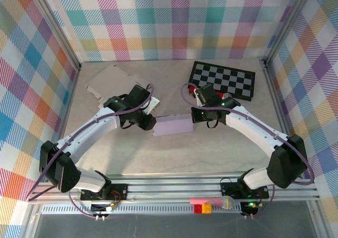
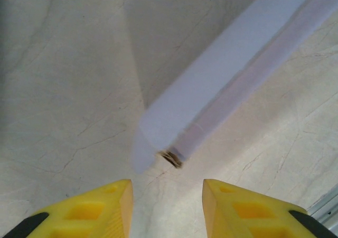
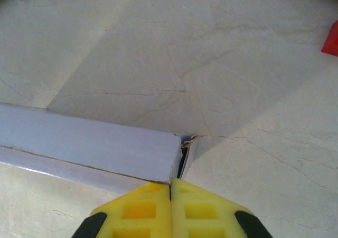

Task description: Fold the paper box

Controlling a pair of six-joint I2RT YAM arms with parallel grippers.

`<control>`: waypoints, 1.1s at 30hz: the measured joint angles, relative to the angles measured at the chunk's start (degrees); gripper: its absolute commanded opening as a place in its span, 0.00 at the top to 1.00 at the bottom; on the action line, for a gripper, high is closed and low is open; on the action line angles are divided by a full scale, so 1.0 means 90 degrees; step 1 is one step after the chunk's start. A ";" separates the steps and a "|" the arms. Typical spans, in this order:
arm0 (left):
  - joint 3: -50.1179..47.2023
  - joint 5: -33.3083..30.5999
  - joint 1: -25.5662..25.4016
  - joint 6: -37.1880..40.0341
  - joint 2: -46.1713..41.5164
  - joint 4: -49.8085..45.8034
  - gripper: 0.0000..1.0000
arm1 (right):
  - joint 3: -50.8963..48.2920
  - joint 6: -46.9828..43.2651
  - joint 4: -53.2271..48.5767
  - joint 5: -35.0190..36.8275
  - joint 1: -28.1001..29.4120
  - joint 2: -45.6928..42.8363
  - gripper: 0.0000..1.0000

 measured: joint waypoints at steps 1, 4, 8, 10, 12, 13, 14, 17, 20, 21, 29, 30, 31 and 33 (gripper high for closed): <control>0.0000 -0.0029 0.0027 0.0000 -0.0002 0.0000 0.61 | 0.0002 0.0000 -0.0007 0.0000 0.0000 0.0000 1.00; 0.0002 -0.0049 0.0131 0.0022 -0.0015 0.0000 0.60 | 0.0010 0.0000 -0.0024 0.0000 0.0000 0.0000 1.00; 0.0066 0.0085 0.0291 0.0112 -0.0012 -0.0019 0.64 | 0.0034 0.0000 -0.0044 0.0000 0.0000 0.0019 1.00; 0.0112 0.0211 0.0323 0.0199 -0.0010 -0.0034 0.65 | 0.0046 0.0000 -0.0036 0.0000 -0.0002 0.0044 1.00; 0.0134 0.0325 0.0321 0.0250 0.0002 -0.0056 0.65 | 0.0049 0.0000 -0.0039 0.0000 0.0000 0.0049 1.00; 0.0138 0.0376 0.0321 0.0287 0.0019 -0.0058 0.65 | 0.0056 0.0000 -0.0041 0.0000 0.0000 0.0053 1.00; 0.0138 0.0406 0.0323 0.0313 0.0041 -0.0066 0.65 | 0.0061 0.0000 -0.0039 0.0000 -0.0002 0.0053 1.00; 0.0158 0.0432 0.0323 0.0362 0.0138 -0.0092 0.67 | 0.0068 0.0000 -0.0046 0.0000 0.0000 0.0053 1.00; 0.0223 0.0435 0.0340 0.0389 0.0253 -0.0124 0.69 | 0.0068 0.0000 -0.0049 0.0000 0.0000 0.0053 1.00; 0.0238 0.0435 0.0342 0.0401 0.0279 -0.0121 0.70 | 0.0068 0.0000 -0.0049 0.0000 0.0000 0.0053 1.00; 0.0289 0.0440 0.0381 0.0512 0.0474 -0.0117 0.83 | 0.0070 0.0000 -0.0063 -0.0002 0.0000 0.0053 1.00; 0.0289 0.0440 0.0381 0.0520 0.0481 -0.0117 0.85 | 0.0070 0.0000 -0.0063 0.0000 0.0000 0.0053 1.00; 0.0289 0.0442 0.0381 0.0522 0.0488 -0.0117 0.86 | 0.0070 0.0000 -0.0063 -0.0002 0.0000 0.0053 1.00; 0.0289 0.0457 0.0381 0.0527 0.0500 -0.0104 0.90 | 0.0070 0.0000 -0.0063 -0.0002 0.0000 0.0053 1.00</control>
